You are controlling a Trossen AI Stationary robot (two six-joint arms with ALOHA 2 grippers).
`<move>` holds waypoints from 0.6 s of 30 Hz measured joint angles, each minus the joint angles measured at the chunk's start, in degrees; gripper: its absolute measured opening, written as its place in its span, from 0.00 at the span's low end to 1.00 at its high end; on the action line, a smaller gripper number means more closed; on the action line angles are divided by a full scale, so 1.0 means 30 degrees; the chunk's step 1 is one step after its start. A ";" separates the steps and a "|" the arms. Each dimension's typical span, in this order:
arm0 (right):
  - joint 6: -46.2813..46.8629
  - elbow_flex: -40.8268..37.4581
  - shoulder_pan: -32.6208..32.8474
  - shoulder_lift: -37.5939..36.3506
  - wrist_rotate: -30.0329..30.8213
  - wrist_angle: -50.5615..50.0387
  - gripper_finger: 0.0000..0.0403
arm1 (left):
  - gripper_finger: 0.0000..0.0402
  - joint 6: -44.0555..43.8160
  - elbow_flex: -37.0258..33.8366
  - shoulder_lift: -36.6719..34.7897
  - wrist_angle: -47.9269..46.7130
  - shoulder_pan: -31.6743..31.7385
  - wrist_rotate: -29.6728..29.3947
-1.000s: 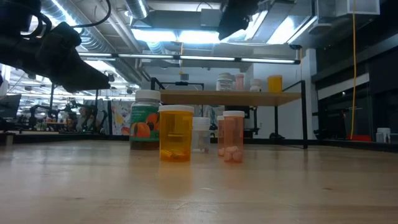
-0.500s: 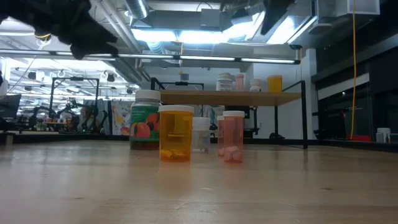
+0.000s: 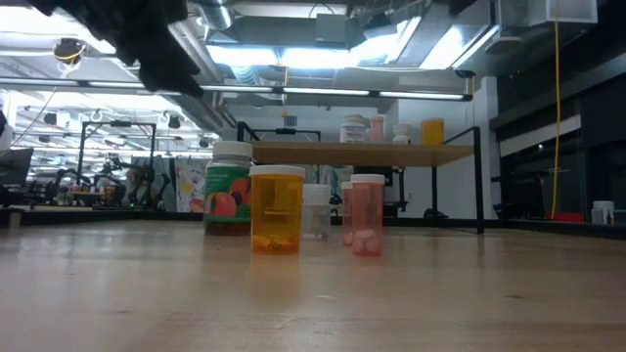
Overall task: Pick and place medicine bottles onto shelf by color
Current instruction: Put the green pill bottle on the shelf
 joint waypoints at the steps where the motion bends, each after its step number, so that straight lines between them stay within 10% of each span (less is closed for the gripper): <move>1: -0.0171 0.0000 -0.0007 -0.0269 0.0000 0.0013 0.46 | 0.65 0.0006 0.0000 0.0354 -0.0037 0.0255 0.0382; 18: 0.0055 0.0000 -0.0007 -0.2015 -0.0051 -0.1350 0.46 | 0.66 0.2019 0.0014 0.4789 0.2734 0.1976 0.1610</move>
